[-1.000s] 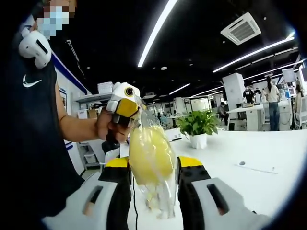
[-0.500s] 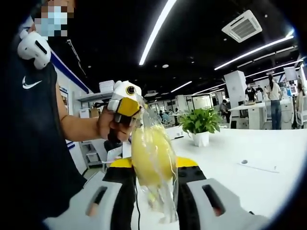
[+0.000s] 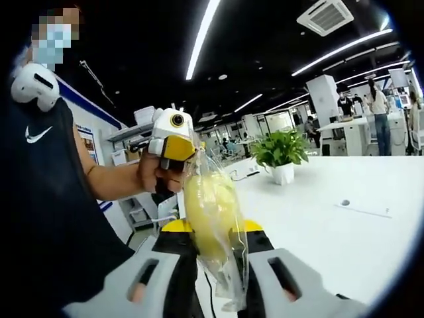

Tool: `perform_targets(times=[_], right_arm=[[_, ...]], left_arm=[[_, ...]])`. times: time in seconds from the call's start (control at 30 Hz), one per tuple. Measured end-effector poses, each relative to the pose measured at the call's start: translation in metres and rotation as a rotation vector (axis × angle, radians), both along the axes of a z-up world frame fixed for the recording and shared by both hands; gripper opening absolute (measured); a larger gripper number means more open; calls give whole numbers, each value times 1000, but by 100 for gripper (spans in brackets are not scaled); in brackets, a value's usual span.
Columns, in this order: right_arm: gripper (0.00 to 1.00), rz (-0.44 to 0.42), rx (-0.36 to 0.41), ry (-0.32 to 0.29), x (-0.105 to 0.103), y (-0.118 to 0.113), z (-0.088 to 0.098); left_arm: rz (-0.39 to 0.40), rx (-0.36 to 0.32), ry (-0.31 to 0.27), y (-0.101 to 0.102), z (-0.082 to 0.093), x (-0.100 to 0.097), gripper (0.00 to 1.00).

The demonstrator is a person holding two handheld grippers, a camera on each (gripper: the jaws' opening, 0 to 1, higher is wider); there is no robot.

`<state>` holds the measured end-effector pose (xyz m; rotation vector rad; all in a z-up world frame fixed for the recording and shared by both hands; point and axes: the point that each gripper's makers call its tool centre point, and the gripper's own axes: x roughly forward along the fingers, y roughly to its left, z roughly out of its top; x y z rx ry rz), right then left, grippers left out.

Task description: Compare the silicone blocks by pressing each to a similar depth, holding the contact briefly, and releasing to observe deformation and rebound differences across the visible hardness samples.

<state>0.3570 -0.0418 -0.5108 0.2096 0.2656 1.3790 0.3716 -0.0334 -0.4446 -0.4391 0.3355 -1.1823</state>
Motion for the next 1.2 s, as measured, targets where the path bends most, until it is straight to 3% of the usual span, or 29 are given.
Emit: perform_targets(times=[0.5,0.63,1.03,1.1,1.2], right_arm=[[2,36,-59,94,-4,0,-6],[1,35,-66,93,-3,-1,-7],[0,49,-93,96,-7,-1,-12],[0,56,-102,91,-9,0,-12],[0,61,-105,97,-10,2,-13]], left_arm=[[15,98,-161,2,-6,0,0],[9,116,-196,2,-6,1,0],[-35,126,-210,4,-10,-5,0],[-55,118,-181,5,-11,-8,0],[-53,128,-186,7,-12,-6,0]])
